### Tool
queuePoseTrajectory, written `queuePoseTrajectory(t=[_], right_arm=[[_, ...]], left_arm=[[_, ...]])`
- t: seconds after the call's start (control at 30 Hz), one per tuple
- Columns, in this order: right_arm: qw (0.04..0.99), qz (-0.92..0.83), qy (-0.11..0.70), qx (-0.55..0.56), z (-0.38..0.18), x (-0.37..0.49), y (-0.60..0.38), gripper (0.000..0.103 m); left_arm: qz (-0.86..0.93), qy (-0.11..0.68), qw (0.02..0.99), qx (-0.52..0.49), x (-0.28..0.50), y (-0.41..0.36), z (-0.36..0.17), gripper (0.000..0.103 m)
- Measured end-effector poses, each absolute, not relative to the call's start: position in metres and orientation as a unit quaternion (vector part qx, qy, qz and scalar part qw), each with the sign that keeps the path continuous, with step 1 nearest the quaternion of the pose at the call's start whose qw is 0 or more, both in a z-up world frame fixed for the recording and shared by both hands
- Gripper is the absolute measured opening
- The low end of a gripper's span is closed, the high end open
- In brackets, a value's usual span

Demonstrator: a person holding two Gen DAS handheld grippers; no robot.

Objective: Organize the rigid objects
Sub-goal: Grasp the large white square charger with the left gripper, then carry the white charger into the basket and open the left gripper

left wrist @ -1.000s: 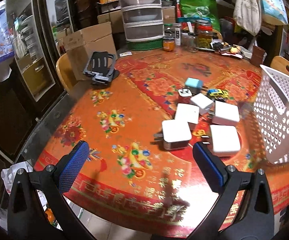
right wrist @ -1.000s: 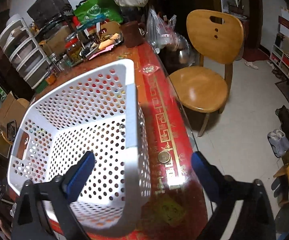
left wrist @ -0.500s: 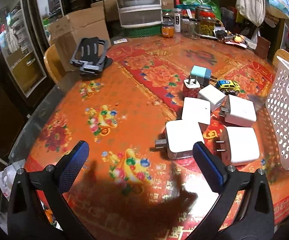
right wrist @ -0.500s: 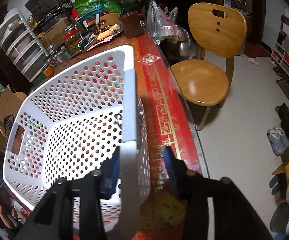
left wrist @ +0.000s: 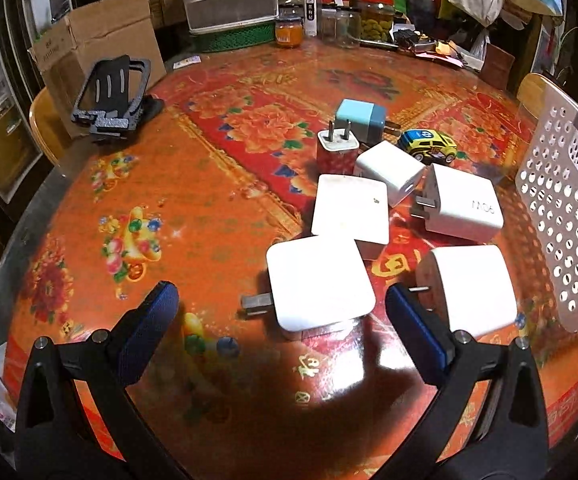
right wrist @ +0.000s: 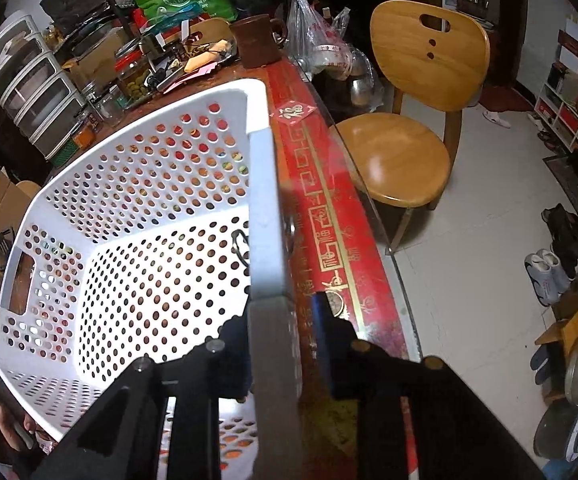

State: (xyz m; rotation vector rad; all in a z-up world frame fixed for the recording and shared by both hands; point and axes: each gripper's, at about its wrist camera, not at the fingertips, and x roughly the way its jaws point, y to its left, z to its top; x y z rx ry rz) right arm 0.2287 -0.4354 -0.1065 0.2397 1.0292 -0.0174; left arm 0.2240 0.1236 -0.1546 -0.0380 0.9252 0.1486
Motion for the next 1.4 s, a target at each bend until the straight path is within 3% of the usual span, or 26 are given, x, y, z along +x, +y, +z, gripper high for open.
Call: queuePoseTrajectory(t=[0.17, 0.3, 0.43, 1.0, 1.4], right_arm=[[0.864, -0.01, 0.492, 0.111, -0.107, 0.228, -0.435, 0.024], [0.864, -0.011, 0.492, 0.11, -0.108, 0.229, -0.435, 0.024], [0.864, -0.01, 0.492, 0.11, -0.108, 0.229, -0.434, 0.024], [0.864, -0.009, 0.492, 0.107, -0.108, 0.229, -0.432, 0.024], [0.865, 0.004, 0.49, 0.108, -0.109, 0.231, -0.435, 0.024]], left_arm=[[0.071, 0.449, 0.89, -0.027, 0.229, 0.124, -0.158, 0.098], [0.07, 0.459, 0.885, -0.034, 0.233, 0.125, -0.164, 0.075], [0.065, 0.458, 0.885, -0.049, 0.233, 0.127, -0.165, 0.06], [0.115, 0.425, 0.898, 0.0, 0.221, 0.122, -0.142, 0.059], [0.133, 0.369, 0.915, 0.093, 0.231, 0.087, -0.072, 0.059]])
